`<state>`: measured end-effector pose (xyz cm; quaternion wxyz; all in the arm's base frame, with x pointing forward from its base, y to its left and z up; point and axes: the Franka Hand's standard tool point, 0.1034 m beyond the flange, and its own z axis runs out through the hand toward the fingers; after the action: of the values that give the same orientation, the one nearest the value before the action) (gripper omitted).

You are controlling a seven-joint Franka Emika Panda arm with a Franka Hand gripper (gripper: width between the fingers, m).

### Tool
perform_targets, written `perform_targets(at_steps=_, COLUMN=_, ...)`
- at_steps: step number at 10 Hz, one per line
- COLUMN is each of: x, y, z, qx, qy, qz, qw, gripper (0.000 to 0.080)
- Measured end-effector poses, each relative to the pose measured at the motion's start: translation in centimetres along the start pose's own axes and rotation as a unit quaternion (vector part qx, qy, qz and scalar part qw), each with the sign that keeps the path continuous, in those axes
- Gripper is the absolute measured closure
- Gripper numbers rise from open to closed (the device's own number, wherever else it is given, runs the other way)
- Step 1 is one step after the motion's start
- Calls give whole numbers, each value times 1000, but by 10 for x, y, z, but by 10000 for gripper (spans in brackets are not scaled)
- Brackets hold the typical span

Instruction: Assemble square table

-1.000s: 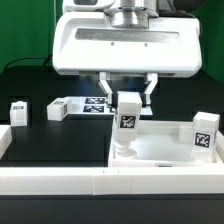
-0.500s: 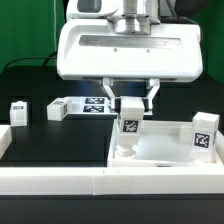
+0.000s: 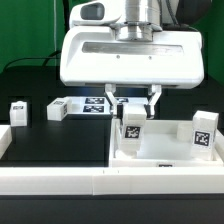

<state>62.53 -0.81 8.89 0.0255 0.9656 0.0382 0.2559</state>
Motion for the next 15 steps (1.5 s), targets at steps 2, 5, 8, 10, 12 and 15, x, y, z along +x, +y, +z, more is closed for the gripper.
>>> perform_targets(at_steps=2, x=0, y=1, z=0, qx=-4, qy=8, qz=0, qw=1000, gripper=512)
perform_targets(at_steps=5, x=0, y=1, z=0, qx=-4, qy=8, qz=0, qw=1000, gripper=287)
perform_targets(at_steps=8, x=8, y=5, z=-3, qx=2, qy=-8, qz=2, qw=1000, gripper=157)
perform_targets(at_steps=10, x=9, y=12, z=-5, qx=2, qy=-12, qz=4, qw=1000, gripper=151)
perform_targets(at_steps=12, x=17, y=18, z=-11, qx=7, qy=-25, qz=7, qw=1000, gripper=150)
perform_targets(at_steps=15, x=20, y=15, z=-12, qx=14, qy=-39, qz=8, qw=999, gripper=150)
